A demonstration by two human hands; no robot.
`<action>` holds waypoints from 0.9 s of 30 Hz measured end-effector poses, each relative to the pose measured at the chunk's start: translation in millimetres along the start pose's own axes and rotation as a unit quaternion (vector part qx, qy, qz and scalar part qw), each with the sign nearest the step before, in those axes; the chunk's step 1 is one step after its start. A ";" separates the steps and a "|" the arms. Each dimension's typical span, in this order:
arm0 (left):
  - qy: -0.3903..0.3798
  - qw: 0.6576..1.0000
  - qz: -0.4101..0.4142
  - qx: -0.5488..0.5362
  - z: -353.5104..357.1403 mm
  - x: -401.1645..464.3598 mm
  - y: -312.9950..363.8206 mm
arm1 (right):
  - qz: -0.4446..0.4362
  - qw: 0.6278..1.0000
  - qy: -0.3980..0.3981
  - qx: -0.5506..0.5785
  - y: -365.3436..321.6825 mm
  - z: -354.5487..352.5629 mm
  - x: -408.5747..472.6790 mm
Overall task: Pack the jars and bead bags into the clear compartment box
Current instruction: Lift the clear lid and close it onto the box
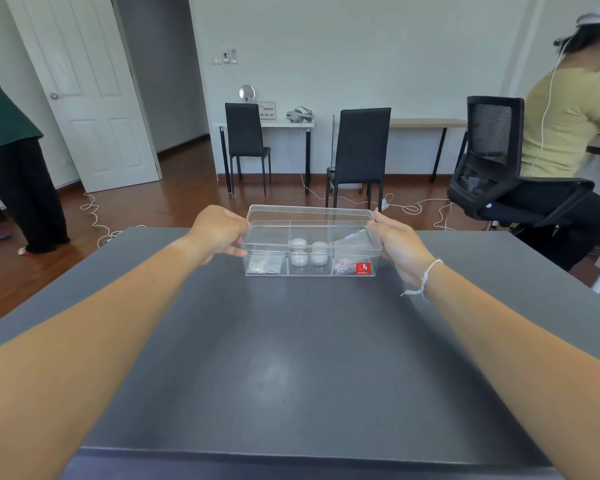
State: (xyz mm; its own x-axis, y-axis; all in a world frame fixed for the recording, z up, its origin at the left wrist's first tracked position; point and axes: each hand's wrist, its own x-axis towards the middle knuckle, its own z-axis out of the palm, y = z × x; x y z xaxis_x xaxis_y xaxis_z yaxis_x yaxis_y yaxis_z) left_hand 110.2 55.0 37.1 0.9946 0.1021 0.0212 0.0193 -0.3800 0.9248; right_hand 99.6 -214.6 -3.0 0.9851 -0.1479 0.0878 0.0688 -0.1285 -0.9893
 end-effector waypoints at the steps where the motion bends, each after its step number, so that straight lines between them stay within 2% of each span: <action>1: 0.000 1.000 -0.003 -0.001 1.1 0.4 -1.6 | -0.001 1.000 0.000 -0.001 1.3 0.0 0.1; 15: 0.003 0.999 -0.029 -0.020 3.2 7.1 -12.0 | 0.009 1.000 0.005 0.023 14.8 -0.3 -0.8; 27: 0.020 0.998 -0.050 -0.034 5.1 8.1 -13.5 | -0.037 0.996 -0.021 -0.072 13.6 5.0 -6.6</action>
State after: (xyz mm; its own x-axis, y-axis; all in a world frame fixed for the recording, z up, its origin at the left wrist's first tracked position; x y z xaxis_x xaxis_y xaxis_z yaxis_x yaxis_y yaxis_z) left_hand 118.5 56.3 22.9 0.9830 0.1736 -0.0589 0.1102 -0.3025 0.9467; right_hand 94.9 -210.4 -17.7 0.9841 -0.0911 0.1522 0.1217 -0.2775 -0.9530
